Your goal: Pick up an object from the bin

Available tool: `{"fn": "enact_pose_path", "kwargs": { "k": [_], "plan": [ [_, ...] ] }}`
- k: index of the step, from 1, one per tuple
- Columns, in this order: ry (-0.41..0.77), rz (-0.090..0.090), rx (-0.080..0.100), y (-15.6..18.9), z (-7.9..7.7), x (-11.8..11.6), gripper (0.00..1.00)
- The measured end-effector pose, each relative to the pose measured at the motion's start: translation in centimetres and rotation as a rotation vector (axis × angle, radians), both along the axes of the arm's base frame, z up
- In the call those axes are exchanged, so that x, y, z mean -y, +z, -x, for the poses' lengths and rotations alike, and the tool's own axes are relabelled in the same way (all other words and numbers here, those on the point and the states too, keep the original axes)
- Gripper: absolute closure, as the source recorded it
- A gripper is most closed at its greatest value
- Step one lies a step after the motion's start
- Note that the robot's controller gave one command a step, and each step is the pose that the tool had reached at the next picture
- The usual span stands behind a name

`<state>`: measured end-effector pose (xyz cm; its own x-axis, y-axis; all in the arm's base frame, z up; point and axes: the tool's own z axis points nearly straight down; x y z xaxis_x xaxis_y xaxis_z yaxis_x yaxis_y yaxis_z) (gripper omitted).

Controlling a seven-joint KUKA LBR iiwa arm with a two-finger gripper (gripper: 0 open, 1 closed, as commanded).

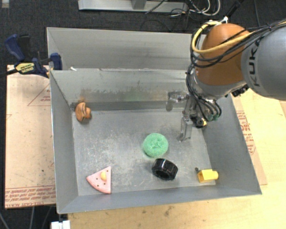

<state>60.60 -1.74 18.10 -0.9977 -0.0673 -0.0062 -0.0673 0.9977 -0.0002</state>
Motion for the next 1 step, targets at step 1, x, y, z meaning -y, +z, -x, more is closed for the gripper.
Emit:
{"fn": "enact_pose_path", "kwargs": {
  "k": [1],
  "plan": [
    [0.190,0.000,-0.006,-2.21,0.71,-3.49,0.00]
  ]
}}
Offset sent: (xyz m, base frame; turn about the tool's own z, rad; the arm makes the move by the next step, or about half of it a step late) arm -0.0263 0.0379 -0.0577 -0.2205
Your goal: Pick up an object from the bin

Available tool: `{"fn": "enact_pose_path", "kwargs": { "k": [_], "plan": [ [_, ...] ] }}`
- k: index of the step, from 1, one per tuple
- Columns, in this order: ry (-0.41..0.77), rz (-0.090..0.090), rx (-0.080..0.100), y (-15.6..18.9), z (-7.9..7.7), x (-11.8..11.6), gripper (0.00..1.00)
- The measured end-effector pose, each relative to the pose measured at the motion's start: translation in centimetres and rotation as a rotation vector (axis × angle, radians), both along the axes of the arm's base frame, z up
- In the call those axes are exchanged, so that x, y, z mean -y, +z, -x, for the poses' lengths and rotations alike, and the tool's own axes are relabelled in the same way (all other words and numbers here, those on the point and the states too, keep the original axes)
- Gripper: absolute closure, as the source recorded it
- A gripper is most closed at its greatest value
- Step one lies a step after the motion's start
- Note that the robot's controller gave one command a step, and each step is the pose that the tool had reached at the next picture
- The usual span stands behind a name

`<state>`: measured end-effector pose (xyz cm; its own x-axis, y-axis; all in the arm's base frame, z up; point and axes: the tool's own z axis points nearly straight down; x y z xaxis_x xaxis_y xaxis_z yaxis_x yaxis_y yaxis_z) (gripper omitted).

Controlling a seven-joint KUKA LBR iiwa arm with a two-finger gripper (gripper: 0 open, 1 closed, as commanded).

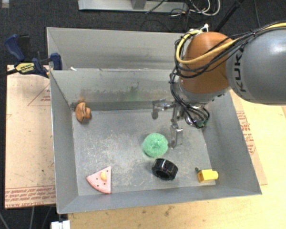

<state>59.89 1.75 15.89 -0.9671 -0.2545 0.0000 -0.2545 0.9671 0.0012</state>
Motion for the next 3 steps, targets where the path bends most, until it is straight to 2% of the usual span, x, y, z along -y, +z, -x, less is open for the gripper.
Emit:
{"fn": "enact_pose_path", "kwargs": {
  "k": [1,2,3],
  "plan": [
    [0.028,0.000,0.001,-3.7,1.9,-0.3,0.00],
    [0.139,0.000,0.005,-8.4,0.4,0.5,0.00],
    [0.054,-0.001,0.011,-9.9,0.5,1.1,1.00]
  ]
}}
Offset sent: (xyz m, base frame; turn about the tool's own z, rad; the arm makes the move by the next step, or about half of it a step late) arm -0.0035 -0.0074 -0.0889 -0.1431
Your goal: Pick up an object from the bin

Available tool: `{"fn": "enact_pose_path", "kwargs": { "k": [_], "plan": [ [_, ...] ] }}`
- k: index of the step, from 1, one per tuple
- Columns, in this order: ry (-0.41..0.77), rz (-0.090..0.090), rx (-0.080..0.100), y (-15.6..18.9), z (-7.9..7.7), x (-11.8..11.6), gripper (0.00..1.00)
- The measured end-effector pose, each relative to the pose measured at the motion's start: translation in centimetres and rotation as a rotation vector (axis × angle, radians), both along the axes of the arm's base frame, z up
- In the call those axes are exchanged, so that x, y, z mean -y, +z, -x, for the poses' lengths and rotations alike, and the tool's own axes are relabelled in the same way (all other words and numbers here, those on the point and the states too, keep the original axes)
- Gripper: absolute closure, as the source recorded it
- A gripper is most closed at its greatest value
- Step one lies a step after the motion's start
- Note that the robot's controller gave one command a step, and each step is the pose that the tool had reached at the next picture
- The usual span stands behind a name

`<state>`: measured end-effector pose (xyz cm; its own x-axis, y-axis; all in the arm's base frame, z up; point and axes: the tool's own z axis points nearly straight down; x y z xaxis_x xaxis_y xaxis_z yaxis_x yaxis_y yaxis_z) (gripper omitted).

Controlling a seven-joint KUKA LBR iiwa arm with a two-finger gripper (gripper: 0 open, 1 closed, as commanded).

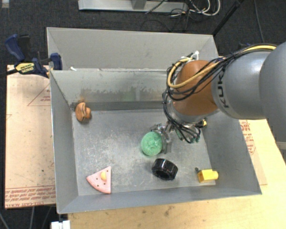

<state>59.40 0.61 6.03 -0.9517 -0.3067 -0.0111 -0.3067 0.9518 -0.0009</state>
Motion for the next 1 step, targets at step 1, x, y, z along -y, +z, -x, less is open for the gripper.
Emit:
{"fn": "enact_pose_path", "kwargs": {
  "k": [1],
  "plan": [
    [-0.011,0.000,-0.002,0.16,0.14,0.08,1.00]
  ]
}}
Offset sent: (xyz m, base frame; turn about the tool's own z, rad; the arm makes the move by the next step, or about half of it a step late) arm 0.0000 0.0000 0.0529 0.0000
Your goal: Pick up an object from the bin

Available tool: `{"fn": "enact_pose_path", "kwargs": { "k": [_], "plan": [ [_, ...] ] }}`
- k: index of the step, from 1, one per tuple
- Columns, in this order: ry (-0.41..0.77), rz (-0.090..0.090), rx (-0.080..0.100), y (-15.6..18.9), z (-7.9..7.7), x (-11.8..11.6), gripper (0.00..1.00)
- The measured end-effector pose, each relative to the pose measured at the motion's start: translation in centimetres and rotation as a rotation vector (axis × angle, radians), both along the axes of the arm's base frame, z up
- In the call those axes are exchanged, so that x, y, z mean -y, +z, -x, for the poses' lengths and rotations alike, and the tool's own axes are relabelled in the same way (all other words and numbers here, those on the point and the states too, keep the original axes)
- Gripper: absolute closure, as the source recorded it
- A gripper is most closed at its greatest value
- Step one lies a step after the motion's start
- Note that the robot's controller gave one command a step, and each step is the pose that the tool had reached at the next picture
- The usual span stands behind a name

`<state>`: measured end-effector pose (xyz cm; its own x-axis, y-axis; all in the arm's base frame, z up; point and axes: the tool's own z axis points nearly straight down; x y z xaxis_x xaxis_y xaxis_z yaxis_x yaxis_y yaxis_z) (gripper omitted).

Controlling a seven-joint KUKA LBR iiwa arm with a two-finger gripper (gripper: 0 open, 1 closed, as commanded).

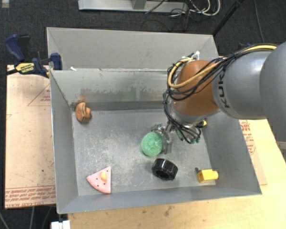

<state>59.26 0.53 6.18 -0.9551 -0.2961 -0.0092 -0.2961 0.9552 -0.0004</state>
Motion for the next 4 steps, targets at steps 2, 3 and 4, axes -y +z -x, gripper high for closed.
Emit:
{"fn": "enact_pose_path", "kwargs": {
  "k": [2,3,4],
  "plan": [
    [-0.003,0.001,-0.009,1.9,0.2,0.0,1.00],
    [-0.003,0.001,-0.003,2.6,0.0,0.0,1.00],
    [-0.002,0.001,-0.007,3.2,0.1,-0.1,1.00]
  ]
}}
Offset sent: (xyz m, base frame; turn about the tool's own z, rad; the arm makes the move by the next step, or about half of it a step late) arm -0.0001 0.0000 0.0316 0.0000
